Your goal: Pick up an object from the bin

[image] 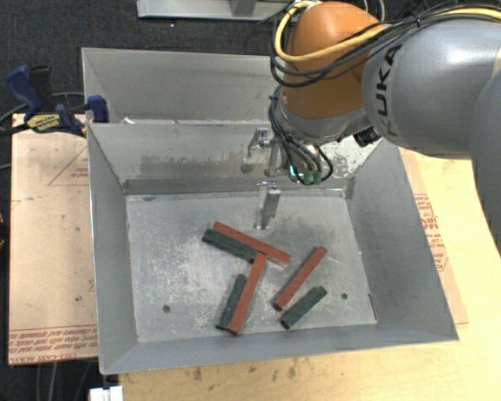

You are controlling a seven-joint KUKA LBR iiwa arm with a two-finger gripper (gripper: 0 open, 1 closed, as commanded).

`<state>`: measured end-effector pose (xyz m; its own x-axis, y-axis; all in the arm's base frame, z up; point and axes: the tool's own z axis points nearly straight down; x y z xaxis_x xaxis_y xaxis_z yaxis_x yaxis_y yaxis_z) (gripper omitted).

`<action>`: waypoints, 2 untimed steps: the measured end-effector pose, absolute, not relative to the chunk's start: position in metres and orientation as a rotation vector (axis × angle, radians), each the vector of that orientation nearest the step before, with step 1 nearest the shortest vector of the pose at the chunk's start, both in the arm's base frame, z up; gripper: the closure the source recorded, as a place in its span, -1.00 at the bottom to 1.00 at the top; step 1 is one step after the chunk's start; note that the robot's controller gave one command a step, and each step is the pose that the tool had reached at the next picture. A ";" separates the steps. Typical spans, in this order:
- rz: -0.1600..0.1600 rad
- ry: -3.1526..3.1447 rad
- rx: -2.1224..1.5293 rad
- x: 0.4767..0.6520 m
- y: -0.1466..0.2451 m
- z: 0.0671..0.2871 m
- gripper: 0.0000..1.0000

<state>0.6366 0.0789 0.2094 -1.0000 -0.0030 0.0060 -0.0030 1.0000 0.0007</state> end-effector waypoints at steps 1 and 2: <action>-0.002 -3.143 0.002 0.638 0.079 0.214 -1.00; -0.004 -3.156 -0.005 0.637 0.079 0.199 -1.00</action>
Offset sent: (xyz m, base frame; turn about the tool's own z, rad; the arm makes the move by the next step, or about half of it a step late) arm -0.0248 0.0031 -0.1394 0.0363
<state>0.6371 0.0789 0.1990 -0.9999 0.0034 -0.0144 0.0033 1.0000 0.0024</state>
